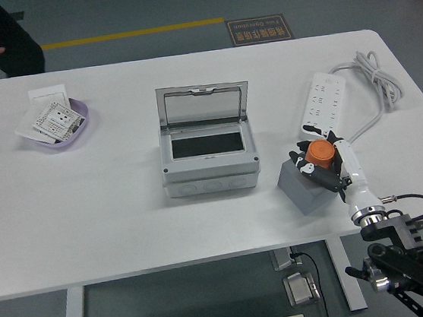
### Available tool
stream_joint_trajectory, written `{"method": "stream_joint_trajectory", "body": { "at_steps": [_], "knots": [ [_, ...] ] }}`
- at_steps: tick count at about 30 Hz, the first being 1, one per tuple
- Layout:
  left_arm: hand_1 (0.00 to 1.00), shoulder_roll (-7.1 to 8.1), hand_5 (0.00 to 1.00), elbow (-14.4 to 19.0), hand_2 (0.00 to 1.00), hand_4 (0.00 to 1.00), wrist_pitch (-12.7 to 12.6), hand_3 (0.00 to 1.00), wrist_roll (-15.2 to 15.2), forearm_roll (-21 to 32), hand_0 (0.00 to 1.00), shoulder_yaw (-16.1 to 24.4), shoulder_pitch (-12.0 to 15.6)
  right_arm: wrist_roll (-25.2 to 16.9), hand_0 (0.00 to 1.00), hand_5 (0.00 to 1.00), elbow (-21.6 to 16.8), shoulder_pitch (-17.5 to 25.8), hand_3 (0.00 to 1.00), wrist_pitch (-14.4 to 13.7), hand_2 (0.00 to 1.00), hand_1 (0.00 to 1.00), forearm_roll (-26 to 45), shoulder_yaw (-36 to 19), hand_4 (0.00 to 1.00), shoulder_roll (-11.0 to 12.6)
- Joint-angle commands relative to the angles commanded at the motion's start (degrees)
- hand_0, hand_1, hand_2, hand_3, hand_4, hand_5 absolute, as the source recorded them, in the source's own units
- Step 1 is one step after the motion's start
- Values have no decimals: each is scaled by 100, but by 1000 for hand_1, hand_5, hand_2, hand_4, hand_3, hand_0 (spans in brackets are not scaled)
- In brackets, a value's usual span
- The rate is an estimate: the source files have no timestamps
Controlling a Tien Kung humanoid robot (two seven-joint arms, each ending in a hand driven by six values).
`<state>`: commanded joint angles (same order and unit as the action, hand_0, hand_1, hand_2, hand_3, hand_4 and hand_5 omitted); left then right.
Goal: Pick up the cylinder from the cube,place it in the box,flap close box
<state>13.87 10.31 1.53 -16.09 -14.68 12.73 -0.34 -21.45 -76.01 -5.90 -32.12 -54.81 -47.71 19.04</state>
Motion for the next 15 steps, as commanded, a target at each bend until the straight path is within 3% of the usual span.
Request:
{"method": "stream_joint_trajectory", "body": {
  "at_steps": [1, 2, 7, 8, 13, 14, 15],
  "knots": [
    [727, 0, 104, 0, 651, 621, -2, 679, 3, -12, 665, 15, -2, 11, 660, 72, -3, -12, 695, -8, 553, 587, 20, 10, 505, -5],
    [727, 0, 104, 0, 651, 621, -3, 678, 7, -8, 664, 12, -3, 17, 614, 2, -8, -22, 577, -10, 509, 545, 37, 15, 103, -8],
    [727, -1, 104, 0, 651, 621, -9, 678, 25, -12, 664, 27, -13, 62, 614, 2, -62, -63, 577, -21, 509, 545, 66, 14, 103, -21],
    [726, -1, 100, 0, 652, 622, -12, 675, 29, -18, 665, 38, -16, 69, 574, 2, -73, -68, 501, -21, 496, 518, 62, 11, 41, -21],
    [726, -3, 100, 0, 652, 622, -27, 675, 57, -11, 665, 59, -21, 121, 574, 2, -128, -89, 501, -11, 496, 518, 5, 0, 41, -15],
    [726, -4, 99, 0, 651, 621, -30, 674, 59, -22, 664, 75, -21, 130, 537, 2, -138, -92, 408, -9, 488, 497, -12, -4, 73, -14],
    [726, -5, 99, 0, 651, 621, -33, 674, 60, -37, 664, 96, -20, 139, 537, 2, -149, -96, 408, -7, 488, 497, -29, -8, 73, -13]
  ]
}}
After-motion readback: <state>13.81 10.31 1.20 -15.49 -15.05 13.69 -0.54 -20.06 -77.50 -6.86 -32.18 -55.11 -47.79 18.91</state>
